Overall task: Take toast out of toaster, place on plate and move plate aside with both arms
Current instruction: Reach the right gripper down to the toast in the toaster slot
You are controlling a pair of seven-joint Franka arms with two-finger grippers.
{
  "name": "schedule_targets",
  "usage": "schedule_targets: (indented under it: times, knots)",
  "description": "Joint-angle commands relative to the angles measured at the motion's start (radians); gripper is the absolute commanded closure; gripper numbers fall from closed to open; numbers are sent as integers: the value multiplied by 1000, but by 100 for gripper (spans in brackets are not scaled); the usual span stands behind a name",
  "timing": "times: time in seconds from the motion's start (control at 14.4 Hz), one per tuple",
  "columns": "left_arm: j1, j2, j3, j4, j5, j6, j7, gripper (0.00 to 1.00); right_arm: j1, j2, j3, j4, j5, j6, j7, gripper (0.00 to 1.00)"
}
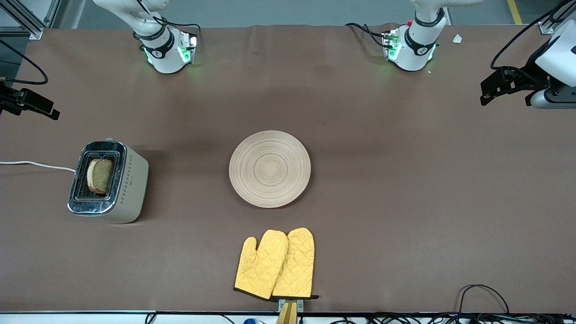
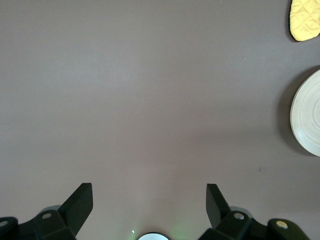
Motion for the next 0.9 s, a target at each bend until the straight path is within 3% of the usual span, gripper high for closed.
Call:
schedule_targets:
  times: [0.0, 0.49, 0.83]
  knots:
    - [-2, 11, -2, 28, 1, -19, 15, 0, -9, -22, 0, -27, 17, 5, -12, 0]
    - [4, 11, -2, 28, 1, -20, 15, 0, -8, -21, 0, -36, 18, 18, -14, 0]
    - [6, 11, -2, 28, 3, -20, 15, 0, -6, 100, 0, -101, 18, 165, -14, 0]
